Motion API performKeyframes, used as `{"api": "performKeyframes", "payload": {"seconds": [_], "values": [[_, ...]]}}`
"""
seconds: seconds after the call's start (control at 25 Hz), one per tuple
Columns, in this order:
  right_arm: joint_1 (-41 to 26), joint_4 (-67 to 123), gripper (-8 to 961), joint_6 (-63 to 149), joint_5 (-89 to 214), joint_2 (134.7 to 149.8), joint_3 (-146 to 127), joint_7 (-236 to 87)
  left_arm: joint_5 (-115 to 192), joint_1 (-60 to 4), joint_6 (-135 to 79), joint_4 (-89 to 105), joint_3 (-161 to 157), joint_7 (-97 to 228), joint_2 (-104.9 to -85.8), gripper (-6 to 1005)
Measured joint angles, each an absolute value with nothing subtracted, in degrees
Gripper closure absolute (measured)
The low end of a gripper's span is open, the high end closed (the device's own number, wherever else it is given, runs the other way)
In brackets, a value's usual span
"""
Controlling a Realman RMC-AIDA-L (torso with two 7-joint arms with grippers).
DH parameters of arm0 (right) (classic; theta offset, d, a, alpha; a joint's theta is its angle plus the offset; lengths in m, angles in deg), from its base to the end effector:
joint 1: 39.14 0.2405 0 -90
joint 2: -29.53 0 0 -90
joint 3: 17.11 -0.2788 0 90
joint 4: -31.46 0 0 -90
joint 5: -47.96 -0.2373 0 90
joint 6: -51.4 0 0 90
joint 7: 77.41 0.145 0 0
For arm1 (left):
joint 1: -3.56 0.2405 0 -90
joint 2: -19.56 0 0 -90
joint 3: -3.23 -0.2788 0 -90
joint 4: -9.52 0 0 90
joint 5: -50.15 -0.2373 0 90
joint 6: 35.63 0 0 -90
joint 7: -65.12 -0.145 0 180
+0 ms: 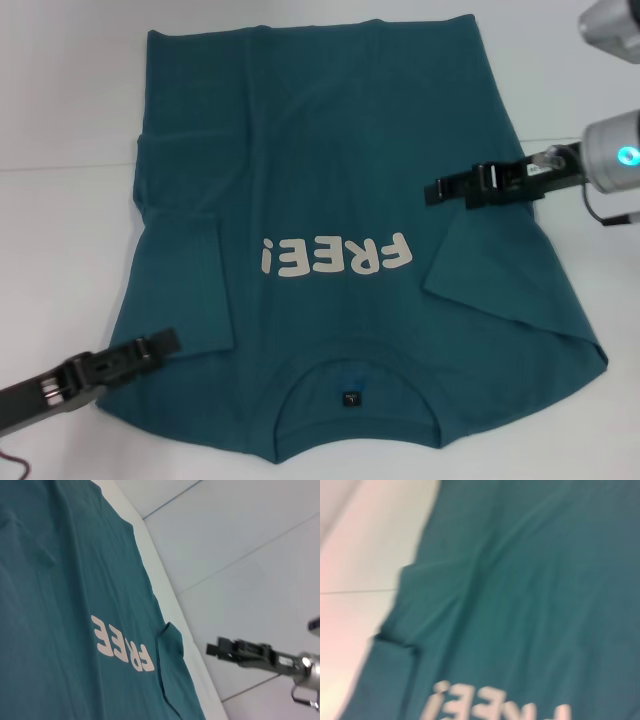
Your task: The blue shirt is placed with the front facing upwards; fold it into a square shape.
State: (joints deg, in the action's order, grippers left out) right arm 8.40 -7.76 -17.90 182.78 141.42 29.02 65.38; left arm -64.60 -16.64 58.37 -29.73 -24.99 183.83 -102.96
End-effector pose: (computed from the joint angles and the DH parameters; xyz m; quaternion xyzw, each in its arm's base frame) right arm 0.2472 0.4846 0.0360 -0.8038 0.5450 0.0998 0.2167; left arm -0.3461 0.2995 -0.0050 -0.7244 -0.5906 -0.3494 0.0655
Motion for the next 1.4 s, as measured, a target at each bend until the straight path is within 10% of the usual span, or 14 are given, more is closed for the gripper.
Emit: {"api": "performKeyframes", "payload": {"seconds": [0.48, 1.4], "values": [[0.2, -14.7, 9, -31.8, 176.2, 140.23, 27.6, 65.0, -74.3, -15.6, 56.8, -31.7, -16.7, 203.2, -101.0, 265], [-0.5, -14.2, 9, -31.7, 176.1, 140.1, 25.2, 64.7, -77.7, -17.6, 44.2, -26.1, -17.2, 207.4, -100.25, 267]]}}
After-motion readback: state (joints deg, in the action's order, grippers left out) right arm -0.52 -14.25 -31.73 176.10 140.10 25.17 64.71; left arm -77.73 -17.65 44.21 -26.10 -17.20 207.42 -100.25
